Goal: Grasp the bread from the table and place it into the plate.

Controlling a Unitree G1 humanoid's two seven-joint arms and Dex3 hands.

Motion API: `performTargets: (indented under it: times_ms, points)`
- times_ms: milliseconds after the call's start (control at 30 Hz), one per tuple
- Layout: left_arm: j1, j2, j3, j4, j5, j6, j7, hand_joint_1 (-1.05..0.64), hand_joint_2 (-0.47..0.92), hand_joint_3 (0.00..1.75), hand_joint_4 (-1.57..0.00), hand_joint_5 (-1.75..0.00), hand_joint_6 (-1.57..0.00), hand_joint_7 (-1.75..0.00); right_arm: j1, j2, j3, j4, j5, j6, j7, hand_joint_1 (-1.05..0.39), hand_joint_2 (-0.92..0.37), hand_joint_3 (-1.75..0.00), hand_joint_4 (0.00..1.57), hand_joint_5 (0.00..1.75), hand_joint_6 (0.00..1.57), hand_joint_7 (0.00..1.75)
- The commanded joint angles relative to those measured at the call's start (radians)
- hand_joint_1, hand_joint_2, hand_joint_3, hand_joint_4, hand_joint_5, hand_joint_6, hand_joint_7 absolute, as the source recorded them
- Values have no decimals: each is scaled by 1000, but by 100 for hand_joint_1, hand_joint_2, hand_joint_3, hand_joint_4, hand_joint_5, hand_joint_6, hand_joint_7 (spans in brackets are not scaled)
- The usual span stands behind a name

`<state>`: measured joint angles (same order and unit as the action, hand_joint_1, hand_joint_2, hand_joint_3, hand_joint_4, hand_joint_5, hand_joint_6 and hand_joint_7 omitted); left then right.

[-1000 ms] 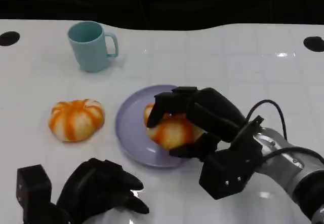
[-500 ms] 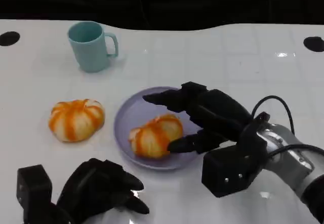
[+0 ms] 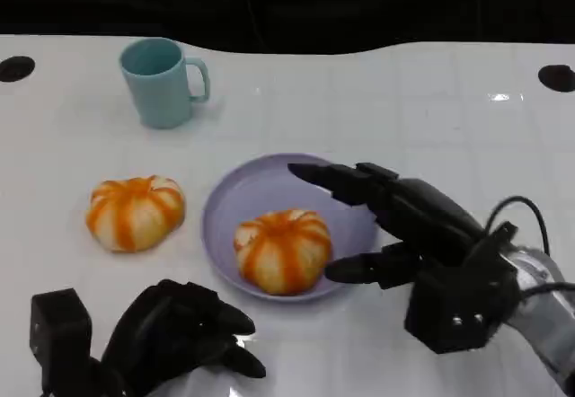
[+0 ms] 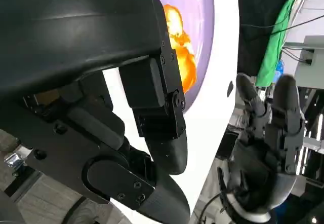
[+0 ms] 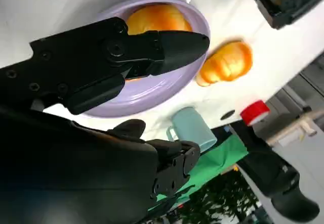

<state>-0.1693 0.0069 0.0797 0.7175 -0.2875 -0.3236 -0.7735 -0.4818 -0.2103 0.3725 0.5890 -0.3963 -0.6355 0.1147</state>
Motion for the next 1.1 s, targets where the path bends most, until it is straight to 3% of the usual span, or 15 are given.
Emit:
performTargets:
  times_ms: [33,167,200,233,267,400,467,733,1100]
  points:
    - [11,11,1,-4,2,1,4,-105,72,0,-157,-23,-157,-3,68,-10,-54,-33,84,-63,5,-77,-92,-29,27,75,38,24]
    - [14,12,1,-8,3,5,8,-105,72,0,-157,-23,-157,-3,125,-9,-89,-47,122,-111,-5,-71,-92,-28,39,123,58,40]
    - [15,12,0,-10,5,4,9,-105,72,0,-157,-23,-157,-3,144,-4,-100,-53,141,-122,-4,-69,-92,-27,42,133,58,53]
    - [15,13,-1,-10,6,3,10,-105,72,0,-157,-23,-157,-3,161,3,-110,-58,165,-130,2,-67,-92,-25,50,151,56,79]
    - [14,14,-2,-8,8,-1,8,-105,72,0,-157,-23,-157,-3,176,10,-119,-60,194,-139,12,-65,-92,-24,54,159,53,94]
    - [12,16,-2,-4,11,-9,8,-105,73,1,-157,-22,-157,-2,231,26,-143,-72,300,-165,65,-53,-92,-21,64,174,47,154]
    - [11,15,1,-2,8,-8,3,-105,73,0,-157,-22,-157,-2,263,29,-152,-98,348,-143,99,-50,-92,-20,65,174,43,169]
    - [4,13,5,15,7,-20,-6,-105,73,0,-157,-22,-157,-2,451,43,-201,-354,561,134,214,-35,-91,-13,72,175,51,175]
    - [-1,11,6,15,5,-14,-1,-105,74,0,-157,-21,-157,-1,620,80,-260,-552,670,332,239,-25,-86,-18,75,175,58,175]
